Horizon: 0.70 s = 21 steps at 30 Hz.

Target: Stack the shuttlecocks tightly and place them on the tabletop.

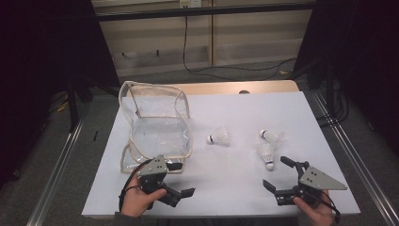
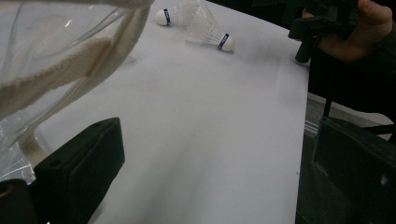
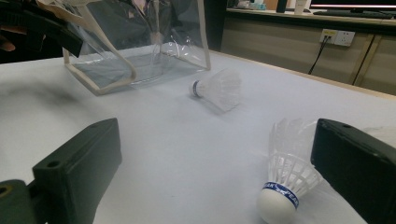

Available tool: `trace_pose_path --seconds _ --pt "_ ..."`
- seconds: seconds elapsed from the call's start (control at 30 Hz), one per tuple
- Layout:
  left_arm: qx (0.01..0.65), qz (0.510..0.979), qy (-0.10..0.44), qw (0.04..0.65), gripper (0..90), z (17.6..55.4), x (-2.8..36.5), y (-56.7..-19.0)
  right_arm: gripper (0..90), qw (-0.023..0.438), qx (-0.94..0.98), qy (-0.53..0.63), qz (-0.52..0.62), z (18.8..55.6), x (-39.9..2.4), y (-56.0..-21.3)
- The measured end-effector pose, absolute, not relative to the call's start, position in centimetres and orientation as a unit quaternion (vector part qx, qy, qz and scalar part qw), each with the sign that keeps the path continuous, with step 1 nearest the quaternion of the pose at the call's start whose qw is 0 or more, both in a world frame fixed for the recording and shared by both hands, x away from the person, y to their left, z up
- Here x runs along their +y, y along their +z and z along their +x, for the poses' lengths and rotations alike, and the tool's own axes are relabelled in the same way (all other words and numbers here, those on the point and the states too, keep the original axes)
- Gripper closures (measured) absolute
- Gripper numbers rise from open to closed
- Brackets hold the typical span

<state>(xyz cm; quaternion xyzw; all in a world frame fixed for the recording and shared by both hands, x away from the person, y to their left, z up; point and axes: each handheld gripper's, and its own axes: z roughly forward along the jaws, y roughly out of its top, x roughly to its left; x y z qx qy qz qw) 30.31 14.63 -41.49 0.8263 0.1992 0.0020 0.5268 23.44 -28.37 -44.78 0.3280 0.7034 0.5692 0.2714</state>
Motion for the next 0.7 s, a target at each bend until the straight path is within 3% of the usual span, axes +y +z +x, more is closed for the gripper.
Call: trace_pose_path --seconds 0.7 --pt "0.195 0.828 0.013 0.526 1.4 30.20 15.64 -41.39 1.3 0.272 0.704 0.567 0.329 23.38 -28.37 -44.84"
